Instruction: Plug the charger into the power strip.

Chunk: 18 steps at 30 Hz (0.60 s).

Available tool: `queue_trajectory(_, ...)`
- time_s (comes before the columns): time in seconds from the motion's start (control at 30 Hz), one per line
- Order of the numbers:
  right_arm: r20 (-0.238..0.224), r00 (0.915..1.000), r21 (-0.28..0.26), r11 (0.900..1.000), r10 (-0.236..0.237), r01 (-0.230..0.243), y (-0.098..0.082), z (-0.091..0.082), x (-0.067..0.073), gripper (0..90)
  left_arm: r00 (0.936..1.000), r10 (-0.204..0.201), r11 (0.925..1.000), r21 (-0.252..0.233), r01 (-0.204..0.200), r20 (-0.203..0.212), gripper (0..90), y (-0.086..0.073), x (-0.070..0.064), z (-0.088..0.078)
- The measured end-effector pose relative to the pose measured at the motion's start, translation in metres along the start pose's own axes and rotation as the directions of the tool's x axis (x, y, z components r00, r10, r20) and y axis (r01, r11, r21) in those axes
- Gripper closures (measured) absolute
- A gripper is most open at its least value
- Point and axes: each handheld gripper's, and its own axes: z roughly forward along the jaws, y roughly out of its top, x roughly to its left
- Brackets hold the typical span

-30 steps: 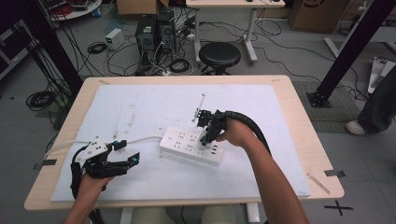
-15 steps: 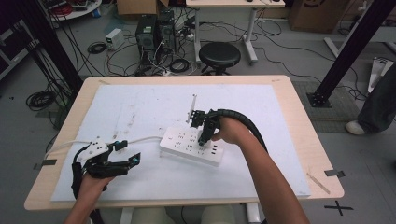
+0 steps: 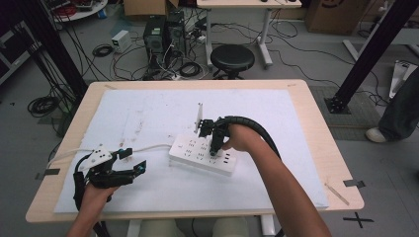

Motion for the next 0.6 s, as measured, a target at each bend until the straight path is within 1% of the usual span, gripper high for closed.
queue_trajectory(0.13,0.001,1.0,0.005,1.0,-0.01,0.01,0.0005,0.0003,-0.0002,63.8,1.0,-0.007,1.0,0.003,0.007,-0.003,23.7,-0.0007,0.001,-0.0002)
queue_trajectory(0.23,0.001,1.0,0.029,1.0,-0.004,0.004,0.0029,0.0002,0.0001,63.9,1.0,-0.003,1.0,0.0,0.003,0.001,23.7,0.0006,0.0006,0.0)
queue_trajectory(0.33,0.001,1.0,0.026,1.0,-0.009,0.009,0.0032,0.0012,-0.0003,63.9,1.0,-0.006,1.0,0.0,0.006,0.002,23.7,0.0001,0.0006,0.001)
queue_trajectory(0.4,-0.001,1.0,0.031,1.0,-0.003,0.003,0.0037,0.0015,-0.0007,63.8,1.0,-0.003,1.0,0.008,0.003,0.008,23.7,-0.0006,-0.0002,0.0025)
queue_trajectory(0.43,-0.007,1.0,0.037,0.999,-0.002,0.002,0.0043,0.0018,-0.0012,63.8,0.9999,0.001,0.9999,0.013,-0.001,0.011,23.7,-0.0007,-0.0008,0.0033)
queue_trajectory(0.53,-0.005,1.0,0.064,0.998,0.005,-0.005,0.0085,0.0022,-0.0006,63.8,0.9999,0.003,0.9999,0.014,-0.003,0.016,23.7,0.0006,-0.0026,0.0039)
queue_trajectory(0.6,-0.003,1.0,0.067,0.998,0.001,-0.001,0.0093,0.0029,-0.0011,63.8,0.9999,0.003,1.0,0.009,-0.003,0.013,23.7,0.0015,-0.0023,0.0039)
